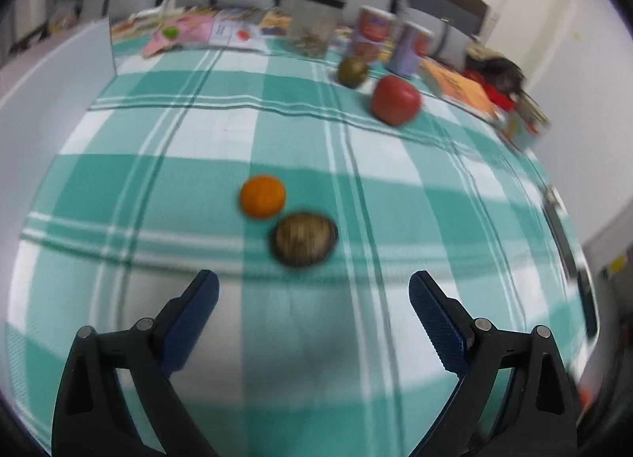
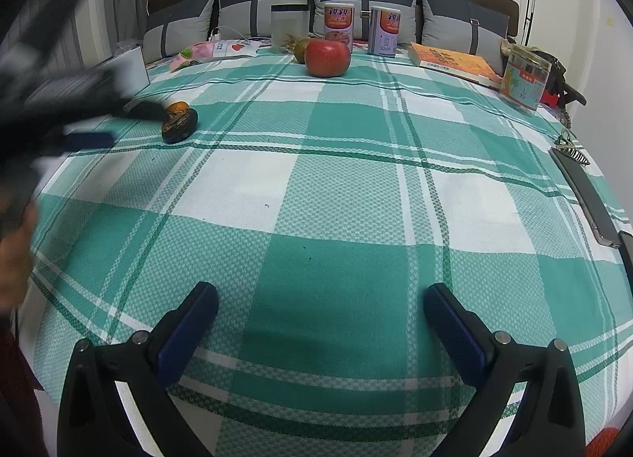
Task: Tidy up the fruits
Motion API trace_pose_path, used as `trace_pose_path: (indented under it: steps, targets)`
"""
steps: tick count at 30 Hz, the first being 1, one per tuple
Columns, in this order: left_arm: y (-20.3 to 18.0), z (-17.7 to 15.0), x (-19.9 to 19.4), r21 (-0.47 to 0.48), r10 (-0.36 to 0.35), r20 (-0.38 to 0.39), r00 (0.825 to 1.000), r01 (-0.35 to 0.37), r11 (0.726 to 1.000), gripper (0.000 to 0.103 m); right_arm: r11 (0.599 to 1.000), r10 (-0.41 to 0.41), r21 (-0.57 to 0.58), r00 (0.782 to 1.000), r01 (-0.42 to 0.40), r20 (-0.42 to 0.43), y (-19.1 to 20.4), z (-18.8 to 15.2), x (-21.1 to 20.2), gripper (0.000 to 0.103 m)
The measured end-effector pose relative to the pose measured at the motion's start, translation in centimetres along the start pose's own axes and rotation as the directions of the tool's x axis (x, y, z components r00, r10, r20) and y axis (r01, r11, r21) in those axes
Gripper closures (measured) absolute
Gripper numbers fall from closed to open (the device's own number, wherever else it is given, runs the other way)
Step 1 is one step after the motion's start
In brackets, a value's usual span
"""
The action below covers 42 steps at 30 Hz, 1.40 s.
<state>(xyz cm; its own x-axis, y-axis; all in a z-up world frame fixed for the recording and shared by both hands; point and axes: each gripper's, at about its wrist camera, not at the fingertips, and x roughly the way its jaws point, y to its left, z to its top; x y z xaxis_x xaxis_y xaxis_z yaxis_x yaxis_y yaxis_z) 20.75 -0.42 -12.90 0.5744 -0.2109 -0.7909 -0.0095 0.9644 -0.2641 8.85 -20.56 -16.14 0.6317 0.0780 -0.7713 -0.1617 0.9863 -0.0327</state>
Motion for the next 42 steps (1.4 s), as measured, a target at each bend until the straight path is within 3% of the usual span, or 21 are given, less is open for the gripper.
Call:
trace_pose_path:
  steps: [3,6,8,12,18,23,25,27,28,33,36,42]
  targets:
    - [0.0,0.9,2.1,-0.053,0.037,-0.007,0.999,-0.038,0.998,0.009,1.000,0.004,-0.002,1.000,-0.004,0.001,-0.1,0.0,0.0,0.000]
    - [-0.5,0.7,3.2,-0.036,0.072,-0.012,0.997,-0.073,0.997,0.046,1.000,0.008,-0.004,1.000,-0.008,0.001,-0.1,0.0,0.1,0.000]
    - [-0.7,0.4,2.9,-0.006,0.096,0.013,0.995,-0.096,0.995,0.059,1.000,0.010,-0.004,1.000,-0.010,0.002,-0.1,0.0,0.1,0.000]
    - [-0.2,-0.7,1.6,0.021,0.055,0.014,0.998,-0.055,0.998,0.059,1.000,0.010,-0.005,1.000,-0.010,0.002,-0.2,0.0,0.1,0.000]
    - [1.6,-4.0,-2.0,0.183,0.030,-0.030,0.999,-0.024,0.983,0.059,1.000,0.009,-0.004,1.000,-0.009,0.002,-0.1,0.0,0.1,0.000]
    - [4.4,-6.3,-3.9,0.193,0.072,-0.023,0.997,-0.066,0.979,0.055,1.000,0.009,-0.004,1.000,-0.009,0.003,-0.2,0.0,0.1,0.000]
    - [5.2,-7.0,-3.9,0.171,0.087,-0.010,0.996,-0.084,0.982,0.032,1.000,0.008,-0.004,1.000,-0.008,0.003,-0.2,0.0,0.1,0.000]
    - [5.1,-7.5,-3.9,0.185,0.112,0.022,0.993,-0.114,0.976,0.016,1.000,0.008,-0.005,1.000,-0.008,0.003,-0.2,0.0,0.1,0.000]
    - [5.0,-7.9,-3.5,0.201,0.148,0.029,0.989,-0.151,0.968,0.013,1.000,0.008,-0.004,1.000,-0.008,0.003,-0.2,-0.1,0.1,0.000]
    - [5.2,-7.7,-3.2,0.183,0.168,0.028,0.985,-0.170,0.968,0.007,1.000,0.014,0.003,1.000,-0.014,-0.010,-0.3,-0.1,0.0,0.000]
    - [5.2,-7.8,-3.2,0.187,0.170,0.031,0.985,-0.173,0.967,0.007,0.999,0.052,-0.003,0.996,-0.052,-0.069,-0.8,0.9,0.3,0.000]
    - [5.2,-8.0,-3.3,0.183,0.181,0.038,0.983,-0.185,0.965,0.006,0.995,0.094,0.044,0.992,-0.091,-0.088,-3.1,8.8,3.4,0.000]
